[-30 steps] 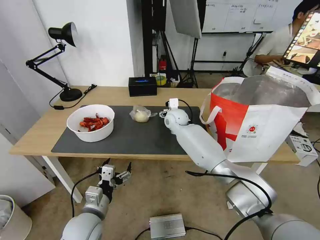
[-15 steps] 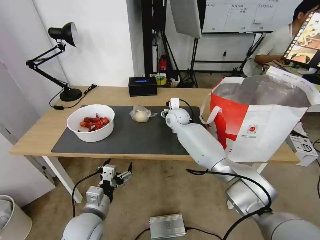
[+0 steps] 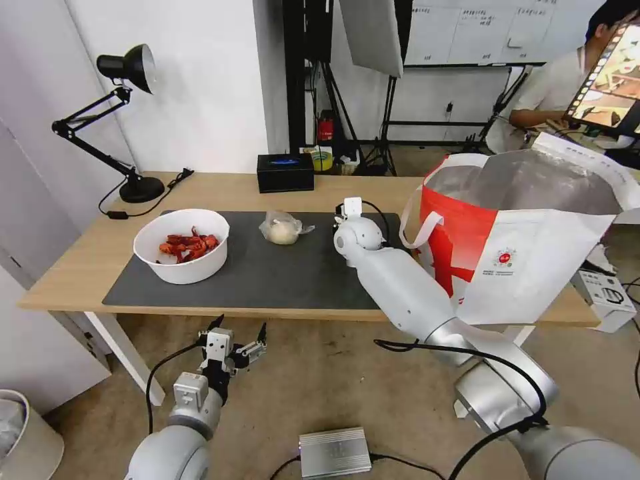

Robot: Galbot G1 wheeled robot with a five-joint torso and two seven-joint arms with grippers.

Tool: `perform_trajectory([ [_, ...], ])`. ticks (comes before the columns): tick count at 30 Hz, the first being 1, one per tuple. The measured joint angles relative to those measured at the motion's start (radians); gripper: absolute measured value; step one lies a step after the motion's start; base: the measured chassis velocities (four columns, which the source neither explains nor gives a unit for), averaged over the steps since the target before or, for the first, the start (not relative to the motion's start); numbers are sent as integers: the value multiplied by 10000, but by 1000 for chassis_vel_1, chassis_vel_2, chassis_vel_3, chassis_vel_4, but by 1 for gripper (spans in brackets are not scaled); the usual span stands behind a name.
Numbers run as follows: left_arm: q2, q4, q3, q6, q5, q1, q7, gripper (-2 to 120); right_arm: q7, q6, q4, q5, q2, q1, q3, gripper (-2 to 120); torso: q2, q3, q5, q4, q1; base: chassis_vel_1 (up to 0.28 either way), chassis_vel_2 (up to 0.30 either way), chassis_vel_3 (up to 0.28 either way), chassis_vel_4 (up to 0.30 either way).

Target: Pick up the trash from the table and place it into the takeout bag.

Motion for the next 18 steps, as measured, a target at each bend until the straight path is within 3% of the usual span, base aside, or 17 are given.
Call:
perform_trajectory([
  [3, -4, 0, 0, 0, -1, -2, -4, 100, -2, 20, 195, 54, -72, -31, 29, 0, 0, 0, 0, 0, 0, 0, 0, 0, 0],
  [18, -15, -102, -77, -5, -22, 64, -23, 100, -440, 55, 2112, 763, -960, -582, 29, 0, 1, -1, 0, 0, 0, 0, 0, 0, 0],
])
